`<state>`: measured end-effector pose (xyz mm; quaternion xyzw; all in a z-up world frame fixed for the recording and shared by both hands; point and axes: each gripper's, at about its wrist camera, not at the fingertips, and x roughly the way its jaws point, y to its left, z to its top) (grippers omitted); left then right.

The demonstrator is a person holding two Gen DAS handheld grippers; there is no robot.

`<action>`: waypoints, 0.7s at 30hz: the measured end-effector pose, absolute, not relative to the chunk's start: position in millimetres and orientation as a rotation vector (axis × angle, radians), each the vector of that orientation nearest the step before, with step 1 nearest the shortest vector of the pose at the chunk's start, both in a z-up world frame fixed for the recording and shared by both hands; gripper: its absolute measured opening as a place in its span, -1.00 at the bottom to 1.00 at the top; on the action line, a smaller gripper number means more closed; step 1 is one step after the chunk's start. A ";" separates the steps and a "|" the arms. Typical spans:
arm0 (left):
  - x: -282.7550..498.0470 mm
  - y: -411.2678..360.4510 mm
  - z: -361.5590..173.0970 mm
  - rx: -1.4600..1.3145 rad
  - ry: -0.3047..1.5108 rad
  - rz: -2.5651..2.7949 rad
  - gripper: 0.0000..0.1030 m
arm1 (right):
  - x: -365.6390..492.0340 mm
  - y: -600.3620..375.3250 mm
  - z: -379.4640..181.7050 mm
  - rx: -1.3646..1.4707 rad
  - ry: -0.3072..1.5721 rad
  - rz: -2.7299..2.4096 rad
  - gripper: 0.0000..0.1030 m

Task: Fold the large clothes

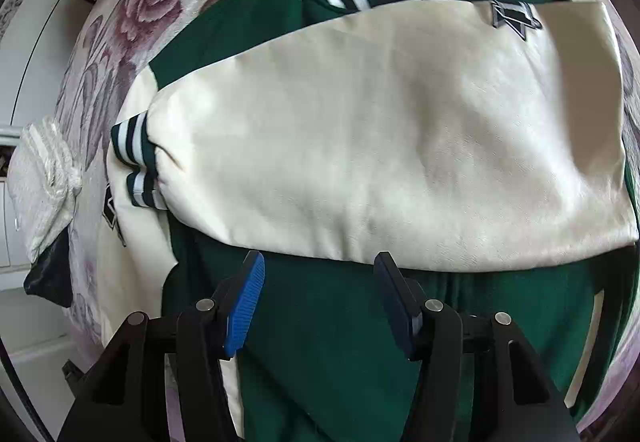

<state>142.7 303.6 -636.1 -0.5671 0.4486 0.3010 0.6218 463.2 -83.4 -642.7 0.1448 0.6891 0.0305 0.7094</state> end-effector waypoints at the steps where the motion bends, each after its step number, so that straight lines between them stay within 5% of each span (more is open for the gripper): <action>1: 144.9 316.1 -629.0 -1.244 1.017 0.711 -0.79 | 463.5 -86.3 -646.4 0.324 1.534 0.052 0.15; 11: 215.9 435.7 -650.0 -1.129 1.062 0.647 -0.67 | 508.0 -3.5 -630.0 0.339 1.472 0.240 0.15; 12: 216.8 439.8 -650.8 -1.141 1.075 0.636 -0.56 | 517.1 13.6 -629.2 0.315 1.473 0.260 0.15; 15: 214.3 440.6 -650.7 -1.183 1.055 0.547 0.21 | 541.9 70.7 -643.0 0.188 1.499 0.307 0.26; 17: 223.2 436.6 -650.4 -1.161 1.056 0.544 0.34 | 550.9 106.4 -667.4 0.004 1.557 0.263 0.31; 18: 228.9 434.2 -650.3 -1.137 1.074 0.557 0.35 | 550.8 114.9 -673.5 -0.043 1.546 0.241 0.24; 21: 238.6 429.2 -649.0 -1.094 1.094 0.583 0.41 | 547.7 136.6 -658.3 -0.146 1.470 0.247 -0.50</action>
